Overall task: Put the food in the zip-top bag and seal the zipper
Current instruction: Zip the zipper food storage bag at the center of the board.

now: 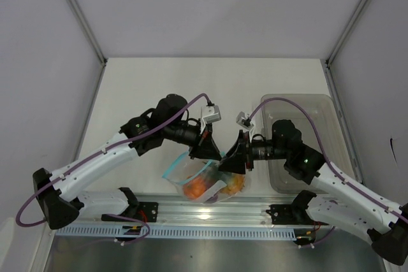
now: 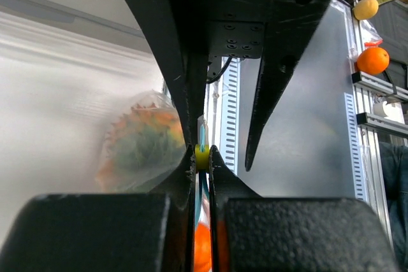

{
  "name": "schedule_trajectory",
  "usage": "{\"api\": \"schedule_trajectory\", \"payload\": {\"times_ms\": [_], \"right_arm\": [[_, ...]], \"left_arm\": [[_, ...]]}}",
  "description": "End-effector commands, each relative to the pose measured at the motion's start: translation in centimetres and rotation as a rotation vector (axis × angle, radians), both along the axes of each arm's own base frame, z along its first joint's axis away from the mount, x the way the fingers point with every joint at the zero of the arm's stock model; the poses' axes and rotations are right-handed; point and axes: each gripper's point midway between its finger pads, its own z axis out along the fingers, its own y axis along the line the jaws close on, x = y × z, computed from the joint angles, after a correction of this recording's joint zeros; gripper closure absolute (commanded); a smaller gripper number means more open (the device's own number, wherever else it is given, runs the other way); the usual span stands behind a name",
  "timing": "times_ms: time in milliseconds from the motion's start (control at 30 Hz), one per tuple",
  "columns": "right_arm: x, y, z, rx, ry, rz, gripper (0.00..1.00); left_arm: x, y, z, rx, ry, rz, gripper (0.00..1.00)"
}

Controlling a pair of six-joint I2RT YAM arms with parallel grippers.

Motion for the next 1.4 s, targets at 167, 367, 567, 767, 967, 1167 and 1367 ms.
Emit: {"api": "schedule_trajectory", "payload": {"times_ms": [167, 367, 567, 767, 967, 1167, 1367], "right_arm": [[-1.0, 0.5, 2.2, -0.006, -0.131, 0.151, 0.66], [-1.3, 1.2, 1.7, 0.005, -0.117, 0.232, 0.87], [-2.0, 1.1, 1.2, 0.008, -0.100, 0.270, 0.73], [-2.0, 1.2, 0.8, 0.006, -0.084, 0.277, 1.00], [-2.4, 1.1, 0.6, 0.017, -0.080, 0.303, 1.00], [-1.6, 0.8, 0.6, 0.032, -0.128, 0.214, 1.00], [-1.4, 0.5, 1.4, 0.079, -0.149, 0.160, 1.00]], "left_arm": [[-0.3, -0.4, 2.7, -0.063, -0.018, -0.045, 1.00], [-0.7, -0.2, 2.6, -0.064, -0.017, -0.062, 1.00], [-0.7, 0.0, 2.1, -0.054, -0.013, -0.057, 0.99], [-0.8, -0.1, 2.2, -0.059, -0.009, -0.064, 0.99], [-0.8, 0.0, 1.9, -0.051, -0.001, -0.064, 0.99], [-0.6, 0.5, 0.7, -0.022, 0.015, -0.044, 0.92], [-0.8, 0.8, 0.1, -0.014, 0.028, -0.041, 1.00]]}}
